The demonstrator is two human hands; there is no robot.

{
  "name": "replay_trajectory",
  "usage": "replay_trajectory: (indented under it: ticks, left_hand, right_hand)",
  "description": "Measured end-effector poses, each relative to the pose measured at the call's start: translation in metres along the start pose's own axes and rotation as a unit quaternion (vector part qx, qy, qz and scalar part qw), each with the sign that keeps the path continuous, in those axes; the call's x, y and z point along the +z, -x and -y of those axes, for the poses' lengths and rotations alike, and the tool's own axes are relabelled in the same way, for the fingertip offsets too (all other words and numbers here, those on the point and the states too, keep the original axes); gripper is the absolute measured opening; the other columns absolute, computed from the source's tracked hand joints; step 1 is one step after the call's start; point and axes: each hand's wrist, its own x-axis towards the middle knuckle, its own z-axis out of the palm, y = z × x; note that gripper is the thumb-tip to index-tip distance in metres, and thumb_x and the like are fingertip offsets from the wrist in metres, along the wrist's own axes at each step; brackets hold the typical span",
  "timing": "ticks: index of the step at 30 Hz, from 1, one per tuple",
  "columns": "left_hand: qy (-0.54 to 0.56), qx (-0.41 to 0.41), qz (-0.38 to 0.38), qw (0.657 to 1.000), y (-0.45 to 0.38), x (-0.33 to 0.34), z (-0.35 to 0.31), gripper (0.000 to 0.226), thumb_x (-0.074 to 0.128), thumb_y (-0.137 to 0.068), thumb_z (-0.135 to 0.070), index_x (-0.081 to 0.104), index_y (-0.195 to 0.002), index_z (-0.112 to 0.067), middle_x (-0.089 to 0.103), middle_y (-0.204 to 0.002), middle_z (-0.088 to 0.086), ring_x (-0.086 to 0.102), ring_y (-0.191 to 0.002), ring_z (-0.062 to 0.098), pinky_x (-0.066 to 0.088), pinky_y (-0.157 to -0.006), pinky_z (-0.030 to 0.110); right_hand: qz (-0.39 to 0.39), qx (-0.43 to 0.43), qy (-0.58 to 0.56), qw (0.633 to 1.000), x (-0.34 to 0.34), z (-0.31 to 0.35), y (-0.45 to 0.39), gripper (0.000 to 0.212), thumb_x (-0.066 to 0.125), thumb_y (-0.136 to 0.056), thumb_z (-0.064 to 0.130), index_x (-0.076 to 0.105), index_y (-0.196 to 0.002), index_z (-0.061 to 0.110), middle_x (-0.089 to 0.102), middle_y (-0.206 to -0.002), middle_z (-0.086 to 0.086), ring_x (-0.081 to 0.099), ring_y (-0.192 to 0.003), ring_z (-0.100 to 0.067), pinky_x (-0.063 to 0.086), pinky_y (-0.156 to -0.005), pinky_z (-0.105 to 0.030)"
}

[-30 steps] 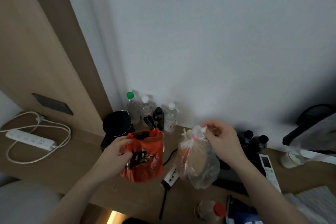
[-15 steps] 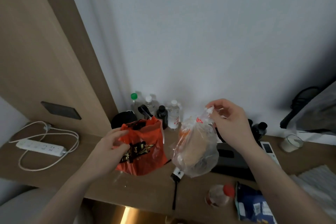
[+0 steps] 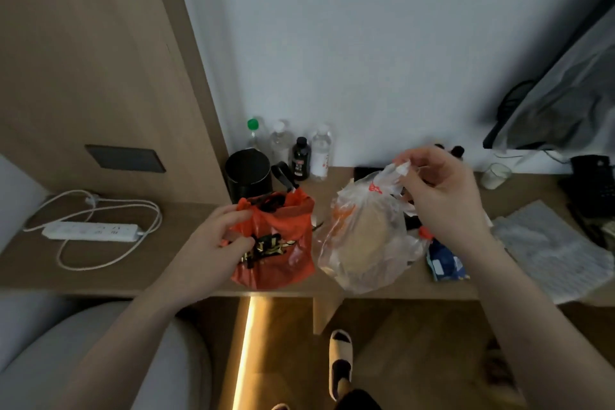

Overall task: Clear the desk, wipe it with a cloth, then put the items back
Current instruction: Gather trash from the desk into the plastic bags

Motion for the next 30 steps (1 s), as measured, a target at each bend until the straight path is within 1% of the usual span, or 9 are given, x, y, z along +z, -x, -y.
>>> replay_trajectory:
  ticks: [3,7,10,15,18,21,25,27,30]
  left_hand:
    - [0.01,-0.004,0.04,0.999,0.034,0.008,0.009,0.034,0.06,-0.1,-0.014,0.064,-0.114,-0.044,0.046,-0.13,-0.034,0.061,-0.105,-0.009,0.057,-0.084,0.029]
    - [-0.005,-0.021,0.058,0.998,0.068,0.024,0.024,0.037,0.061,-0.099,-0.013,0.057,-0.113,-0.047,0.041,-0.131,-0.036,0.062,-0.101,-0.011,0.054,-0.078,0.025]
    - [-0.018,-0.034,0.078,0.996,0.092,0.04,0.033,0.032,0.059,-0.101,-0.015,0.057,-0.124,-0.038,0.041,-0.133,-0.032,0.058,-0.103,-0.016,0.055,-0.074,0.023]
    - [-0.051,-0.037,0.131,0.989,0.122,0.078,0.031,0.031,0.054,-0.103,-0.022,0.057,-0.129,-0.039,0.043,-0.134,-0.027,0.059,-0.108,-0.008,0.059,-0.09,0.03]
    - [-0.086,-0.034,0.142,0.986,0.132,0.108,0.027,0.044,0.054,-0.098,-0.033,0.058,-0.142,-0.024,0.043,-0.145,-0.016,0.062,-0.109,-0.001,0.056,-0.1,0.035]
    - [-0.101,-0.039,0.15,0.983,0.146,0.149,0.017,0.046,0.055,-0.098,-0.032,0.057,-0.143,-0.022,0.041,-0.148,-0.014,0.062,-0.11,0.004,0.054,-0.101,0.037]
    - [-0.107,-0.049,0.159,0.98,0.175,0.218,0.005,0.043,0.055,-0.103,-0.022,0.052,-0.146,-0.02,0.035,-0.142,-0.016,0.061,-0.108,0.005,0.053,-0.091,0.025]
    - [-0.105,-0.054,0.171,0.978,0.192,0.252,0.0,0.045,0.054,-0.101,-0.028,0.053,-0.146,-0.021,0.037,-0.146,-0.013,0.06,-0.115,0.013,0.058,-0.094,0.032]
    - [-0.09,-0.066,0.184,0.977,0.216,0.299,-0.009,0.054,0.054,-0.093,-0.034,0.053,-0.146,-0.023,0.037,-0.151,-0.007,0.055,-0.128,0.023,0.055,-0.103,0.046]
  right_hand:
    - [0.005,0.03,0.023,0.999,-0.001,-0.003,0.046,0.019,0.063,-0.099,0.017,0.073,-0.097,0.033,0.072,-0.087,0.008,0.07,-0.08,-0.02,0.062,-0.074,-0.052]
    - [0.0,0.066,0.037,0.997,-0.007,-0.014,0.102,0.019,0.064,-0.098,0.017,0.072,-0.098,0.034,0.072,-0.091,0.008,0.07,-0.083,-0.02,0.061,-0.072,-0.054]
    - [0.0,0.088,0.033,0.996,-0.016,-0.023,0.142,0.02,0.063,-0.1,0.013,0.071,-0.101,0.032,0.072,-0.093,0.006,0.069,-0.079,-0.023,0.06,-0.068,-0.054]
    - [0.007,0.117,0.059,0.991,-0.043,-0.042,0.204,0.026,0.063,-0.099,0.01,0.07,-0.101,0.035,0.071,-0.095,0.012,0.069,-0.086,-0.01,0.062,-0.072,-0.034]
    - [0.017,0.143,0.069,0.987,-0.071,-0.059,0.235,0.026,0.064,-0.098,0.009,0.07,-0.098,0.035,0.071,-0.093,0.018,0.069,-0.085,-0.007,0.058,-0.068,-0.025]
    - [0.019,0.151,0.08,0.985,-0.107,-0.071,0.264,0.025,0.064,-0.098,0.01,0.071,-0.098,0.034,0.069,-0.09,0.02,0.068,-0.082,-0.007,0.058,-0.064,-0.024]
    - [0.028,0.155,0.087,0.984,-0.168,-0.093,0.301,0.024,0.063,-0.099,0.011,0.07,-0.099,0.034,0.068,-0.091,0.023,0.067,-0.089,0.002,0.055,-0.068,-0.015]
    - [0.027,0.16,0.094,0.982,-0.201,-0.107,0.321,0.024,0.063,-0.098,0.012,0.07,-0.099,0.035,0.069,-0.093,0.021,0.065,-0.092,0.005,0.055,-0.069,-0.013]
    - [0.018,0.172,0.098,0.98,-0.247,-0.129,0.349,0.022,0.063,-0.098,0.011,0.07,-0.1,0.032,0.07,-0.096,0.017,0.064,-0.095,0.007,0.053,-0.071,-0.012]
